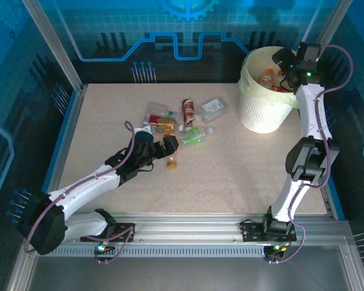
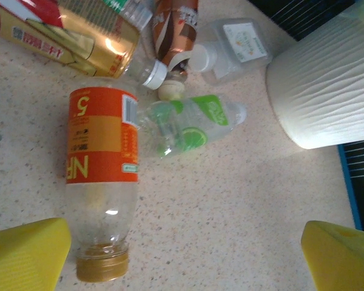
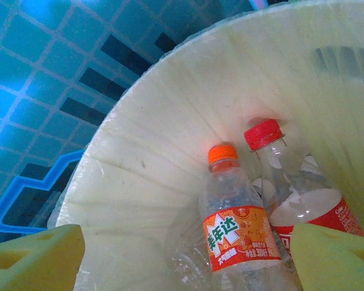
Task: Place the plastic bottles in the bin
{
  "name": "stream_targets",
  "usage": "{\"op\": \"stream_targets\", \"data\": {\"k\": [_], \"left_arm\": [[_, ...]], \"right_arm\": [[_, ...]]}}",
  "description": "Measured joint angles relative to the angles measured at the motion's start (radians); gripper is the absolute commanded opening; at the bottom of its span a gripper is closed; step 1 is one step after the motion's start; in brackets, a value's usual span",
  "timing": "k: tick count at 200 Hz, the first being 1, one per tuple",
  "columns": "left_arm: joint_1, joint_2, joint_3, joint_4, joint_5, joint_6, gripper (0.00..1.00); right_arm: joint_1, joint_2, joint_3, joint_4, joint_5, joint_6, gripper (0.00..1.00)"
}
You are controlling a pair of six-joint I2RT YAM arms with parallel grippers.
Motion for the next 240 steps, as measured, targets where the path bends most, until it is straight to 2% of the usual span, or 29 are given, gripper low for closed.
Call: {"op": "stream_targets", "data": {"k": [79, 99, 168, 200, 240], "left_arm": [[0.0, 0.219, 0.104, -0.19, -0.016, 0.0, 0.99], [0.0, 0.285, 0.148, -0.22, -0.014, 0.003, 0.99], [-0.003, 0.478, 0.291, -0.298, -0.003, 0.055, 0.99], [-0.018, 0.553, 0.349, -0.335, -0.012, 0.088, 0.95], [-0.039, 0.608, 0.378, -0.374, -0.035, 0.117, 0.9]], "right_arm": [[0.015, -0.117, -0.043, 0.01, -0.045, -0.053, 0.94], [0.029, -0.166, -0.09, 0.011, -0.068, -0.085, 1.0], [0.067, -0.404, -0.333, 0.061, -0.124, -0.136, 1.0], [0.132, -0.508, -0.44, 0.097, -0.155, -0.179, 1.0], [0.283, -0.639, -0.588, 0.152, -0.177, -0.264, 1.0]]}}
